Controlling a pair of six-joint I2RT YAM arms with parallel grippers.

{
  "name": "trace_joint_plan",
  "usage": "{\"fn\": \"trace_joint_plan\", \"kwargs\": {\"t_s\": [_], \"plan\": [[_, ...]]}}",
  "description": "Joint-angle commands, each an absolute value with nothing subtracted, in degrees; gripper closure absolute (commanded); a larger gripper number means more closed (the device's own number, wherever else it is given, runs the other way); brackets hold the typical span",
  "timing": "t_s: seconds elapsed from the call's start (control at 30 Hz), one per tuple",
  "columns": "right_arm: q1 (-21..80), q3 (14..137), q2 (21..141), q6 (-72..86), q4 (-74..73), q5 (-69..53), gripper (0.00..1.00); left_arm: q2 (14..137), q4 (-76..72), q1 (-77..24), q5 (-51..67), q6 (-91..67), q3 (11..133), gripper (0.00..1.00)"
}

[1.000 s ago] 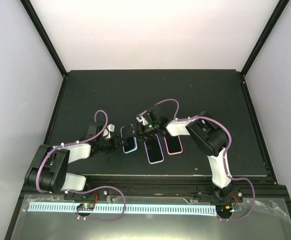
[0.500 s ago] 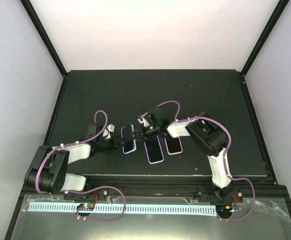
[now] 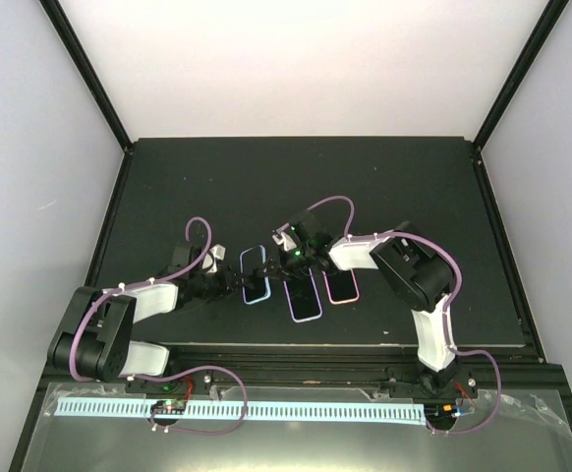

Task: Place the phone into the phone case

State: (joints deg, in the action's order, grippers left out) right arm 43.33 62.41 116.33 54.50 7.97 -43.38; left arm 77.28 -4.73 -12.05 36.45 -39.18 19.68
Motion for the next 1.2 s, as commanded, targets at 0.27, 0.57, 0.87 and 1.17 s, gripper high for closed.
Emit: {"fn": "trace_joint_plan", "kwargs": {"t_s": [0.27,0.57,0.87,1.17], "plan": [[43.6,65.3,111.7,49.6,2.6,-40.0,0.79,77.0,-3.6,-12.0,36.4,-39.6,19.1,0.57],[43.6,64.9,109.8,47.3,-0.1,-38.1,0.99,76.0,-3.8,-11.9,38.1,-40.5,18.8,0.55],[42.5,57.2,98.4,49.7,11.6,-44.4,0.99,67.1,-10.3,-11.3,52.1,-45.1,17.2,0.37],[42.3,52.0,92.8,57.2,24.6,-51.7,0.98,56.8,-20.7,-11.3,59.2,-54.9,15.9,0.51]]}}
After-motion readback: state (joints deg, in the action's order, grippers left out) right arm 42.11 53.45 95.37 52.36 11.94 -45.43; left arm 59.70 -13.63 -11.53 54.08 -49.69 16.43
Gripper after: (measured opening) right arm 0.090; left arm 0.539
